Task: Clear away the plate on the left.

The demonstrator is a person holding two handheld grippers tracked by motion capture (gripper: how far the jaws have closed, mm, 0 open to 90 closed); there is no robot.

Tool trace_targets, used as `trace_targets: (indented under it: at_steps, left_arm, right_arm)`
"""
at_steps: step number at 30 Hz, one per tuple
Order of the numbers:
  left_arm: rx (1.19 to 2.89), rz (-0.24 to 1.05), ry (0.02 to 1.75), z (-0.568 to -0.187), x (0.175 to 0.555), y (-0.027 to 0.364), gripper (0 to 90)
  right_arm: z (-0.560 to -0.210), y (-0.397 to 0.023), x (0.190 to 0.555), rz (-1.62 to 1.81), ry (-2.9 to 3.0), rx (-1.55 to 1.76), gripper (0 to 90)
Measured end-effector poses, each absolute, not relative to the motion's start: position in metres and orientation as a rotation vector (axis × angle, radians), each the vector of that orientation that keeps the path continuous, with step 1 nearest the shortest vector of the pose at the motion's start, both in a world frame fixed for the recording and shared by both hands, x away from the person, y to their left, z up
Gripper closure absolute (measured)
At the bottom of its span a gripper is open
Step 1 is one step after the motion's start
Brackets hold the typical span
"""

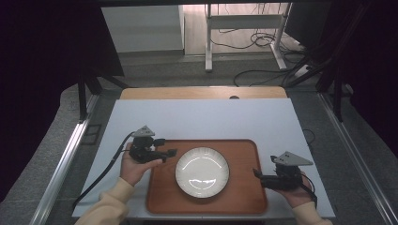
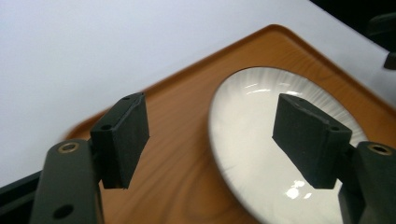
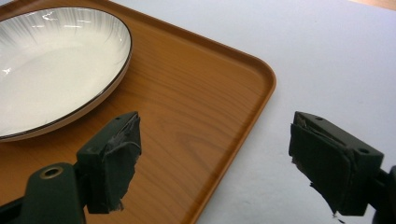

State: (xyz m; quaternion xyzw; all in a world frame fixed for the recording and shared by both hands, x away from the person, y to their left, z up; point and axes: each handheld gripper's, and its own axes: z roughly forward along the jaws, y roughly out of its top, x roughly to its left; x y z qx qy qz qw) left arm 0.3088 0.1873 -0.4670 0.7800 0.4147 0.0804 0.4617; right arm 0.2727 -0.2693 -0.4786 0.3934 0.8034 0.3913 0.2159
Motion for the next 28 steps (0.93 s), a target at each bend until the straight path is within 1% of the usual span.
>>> trace_targets:
  at_steps: [4,7,11,13,17,28]
  left_arm:
    - [1.906,0.281,1.024,-0.462,0.286,0.216,26.9]
    - [1.9,0.3,1.034,-0.462,0.278,0.227,26.7]
    - [1.886,0.345,1.104,-0.467,0.254,0.254,26.6]
    - [1.881,0.342,1.116,-0.47,0.247,0.261,26.7]
    - [1.901,0.372,1.115,-0.47,0.24,0.263,26.7]
    - [1.922,0.351,1.11,-0.474,0.247,0.259,25.9]
  right_arm:
    - [-0.478,-0.268,0.272,1.091,2.234,1.069,16.9]
    - [-0.479,-0.267,0.272,1.087,2.24,1.058,16.9]
    - [-0.478,-0.266,0.273,1.087,2.239,1.054,16.9]
    - [-0.478,-0.266,0.273,1.086,2.238,1.05,16.9]
    - [-0.478,-0.265,0.274,1.08,2.236,1.045,16.9]
    - [-0.48,-0.266,0.277,1.079,2.238,1.04,16.8]
